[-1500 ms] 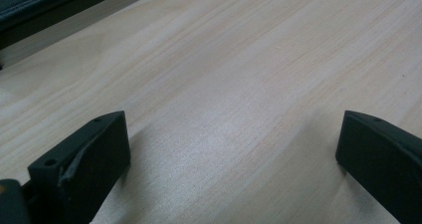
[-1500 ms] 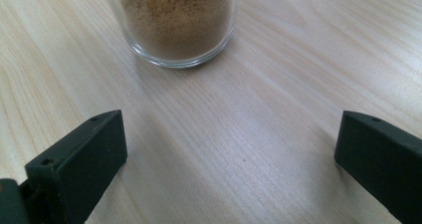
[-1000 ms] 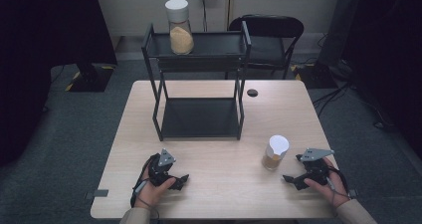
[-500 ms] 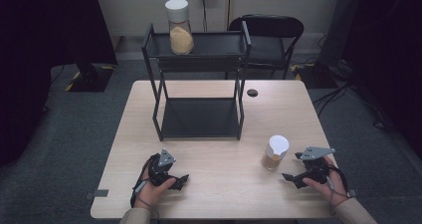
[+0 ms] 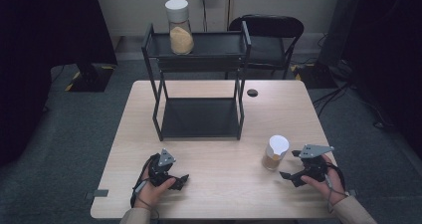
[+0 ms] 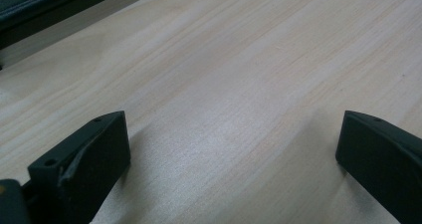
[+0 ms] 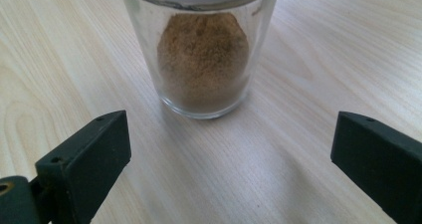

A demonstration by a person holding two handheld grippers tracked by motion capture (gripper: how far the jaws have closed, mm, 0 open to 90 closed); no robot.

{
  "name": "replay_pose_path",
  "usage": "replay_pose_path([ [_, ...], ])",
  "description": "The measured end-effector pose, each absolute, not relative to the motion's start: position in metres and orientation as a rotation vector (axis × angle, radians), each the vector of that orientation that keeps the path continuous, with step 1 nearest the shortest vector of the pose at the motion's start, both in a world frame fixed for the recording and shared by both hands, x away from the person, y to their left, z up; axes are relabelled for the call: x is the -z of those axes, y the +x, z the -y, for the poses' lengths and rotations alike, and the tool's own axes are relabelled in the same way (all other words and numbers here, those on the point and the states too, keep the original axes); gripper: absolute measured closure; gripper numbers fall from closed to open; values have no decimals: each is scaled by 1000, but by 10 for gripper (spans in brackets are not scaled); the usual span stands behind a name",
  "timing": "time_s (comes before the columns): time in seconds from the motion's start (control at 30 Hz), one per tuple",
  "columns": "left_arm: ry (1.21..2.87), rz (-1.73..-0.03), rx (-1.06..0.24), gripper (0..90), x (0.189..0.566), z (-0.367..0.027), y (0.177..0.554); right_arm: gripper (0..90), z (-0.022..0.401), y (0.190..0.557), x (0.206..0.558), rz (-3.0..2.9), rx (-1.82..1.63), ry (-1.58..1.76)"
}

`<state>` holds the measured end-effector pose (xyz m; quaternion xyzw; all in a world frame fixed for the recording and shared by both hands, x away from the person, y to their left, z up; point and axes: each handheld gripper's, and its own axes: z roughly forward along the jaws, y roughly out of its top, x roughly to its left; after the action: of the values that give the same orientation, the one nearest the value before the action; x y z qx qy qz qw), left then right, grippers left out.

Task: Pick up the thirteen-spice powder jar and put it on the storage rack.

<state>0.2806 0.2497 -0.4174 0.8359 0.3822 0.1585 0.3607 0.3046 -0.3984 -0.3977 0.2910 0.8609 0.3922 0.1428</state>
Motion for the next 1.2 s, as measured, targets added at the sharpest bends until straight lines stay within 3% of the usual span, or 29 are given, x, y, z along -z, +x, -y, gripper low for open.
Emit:
replay_pose_path([
  [0.67,2154,-985,-408,0,417,-250,281,18,385,309,397,-2421,-1222,820],
  [1.2,2154,-985,-408,0,417,-250,281,164,384,325,410,-2377,-1367,727],
])
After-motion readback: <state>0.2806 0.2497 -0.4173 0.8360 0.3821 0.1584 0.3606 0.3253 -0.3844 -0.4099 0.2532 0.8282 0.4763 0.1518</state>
